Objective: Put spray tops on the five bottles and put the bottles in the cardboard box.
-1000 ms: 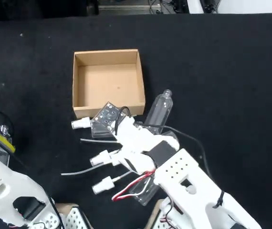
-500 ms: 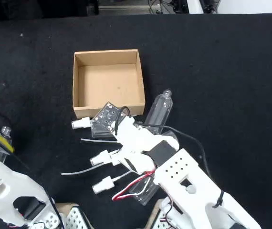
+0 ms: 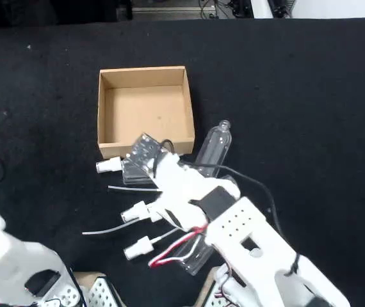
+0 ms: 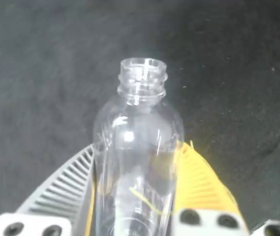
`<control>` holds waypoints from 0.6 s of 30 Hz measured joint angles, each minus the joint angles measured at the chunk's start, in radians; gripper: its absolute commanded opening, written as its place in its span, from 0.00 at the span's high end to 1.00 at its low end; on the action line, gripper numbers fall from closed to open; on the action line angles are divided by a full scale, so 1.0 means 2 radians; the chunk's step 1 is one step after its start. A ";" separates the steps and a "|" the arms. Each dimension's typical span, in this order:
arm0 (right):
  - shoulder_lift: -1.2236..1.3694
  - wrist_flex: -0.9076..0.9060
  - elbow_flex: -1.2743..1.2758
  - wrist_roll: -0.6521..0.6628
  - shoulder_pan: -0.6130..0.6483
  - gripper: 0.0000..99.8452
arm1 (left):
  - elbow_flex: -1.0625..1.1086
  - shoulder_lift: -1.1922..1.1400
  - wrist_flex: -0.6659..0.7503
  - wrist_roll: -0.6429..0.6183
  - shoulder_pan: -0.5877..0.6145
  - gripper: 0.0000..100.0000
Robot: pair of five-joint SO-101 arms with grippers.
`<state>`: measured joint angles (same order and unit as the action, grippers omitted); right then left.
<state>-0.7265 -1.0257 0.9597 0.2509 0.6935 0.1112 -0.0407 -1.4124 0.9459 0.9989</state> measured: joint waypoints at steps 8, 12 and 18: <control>0.176 0.000 -0.124 0.001 0.114 0.79 | 0.061 0.050 0.076 -0.107 0.054 0.97; 0.242 -0.018 -0.166 0.001 0.143 0.79 | 0.057 0.038 0.089 -0.108 0.105 0.97; 0.248 -0.032 -0.175 0.067 0.164 0.79 | -0.009 -0.031 0.091 -0.101 0.141 0.97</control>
<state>-0.2309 -1.0902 0.6099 0.3844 1.0219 0.0928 -0.1020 -1.2313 0.7449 1.2812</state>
